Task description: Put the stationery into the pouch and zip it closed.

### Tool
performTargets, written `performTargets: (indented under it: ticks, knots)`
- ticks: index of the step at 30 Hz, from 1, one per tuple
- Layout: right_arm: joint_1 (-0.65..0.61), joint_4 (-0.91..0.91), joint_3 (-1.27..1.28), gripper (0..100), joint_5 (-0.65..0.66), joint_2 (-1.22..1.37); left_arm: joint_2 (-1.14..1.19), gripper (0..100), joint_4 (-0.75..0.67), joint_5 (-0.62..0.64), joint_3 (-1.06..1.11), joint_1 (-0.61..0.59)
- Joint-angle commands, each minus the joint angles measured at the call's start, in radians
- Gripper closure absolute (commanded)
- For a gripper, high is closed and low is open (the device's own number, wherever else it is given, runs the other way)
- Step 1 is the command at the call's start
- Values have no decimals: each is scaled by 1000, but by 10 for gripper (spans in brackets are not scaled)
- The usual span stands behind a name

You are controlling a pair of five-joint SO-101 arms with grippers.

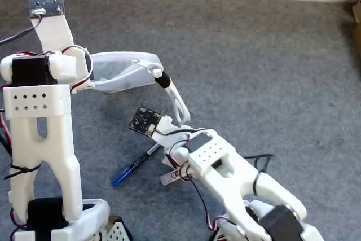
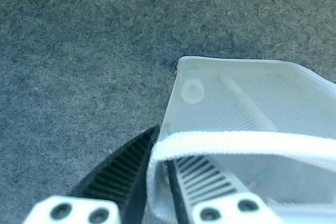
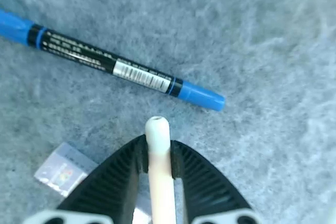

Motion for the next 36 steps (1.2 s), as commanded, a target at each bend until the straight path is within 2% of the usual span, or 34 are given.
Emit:
performTargets:
  ticks: [1, 6, 13, 32, 36]
  knots:
    - [-1, 18, 8, 994, 9, -124, 18, 993, -8, 9, 21, -13]
    - [-1, 148, 7, 994, 6, -280, 18, 993, -9, 9, 22, -13]
    - [-1, 194, 16, 994, 2, -507, 18, 993, -12, 9, 22, -13]
    - [-1, 186, 5, 994, -457, -889, 18, 993, -14, 9, 22, -12]
    - [-1, 104, 5, 994, -551, -961, 18, 993, -14, 9, 22, -12]
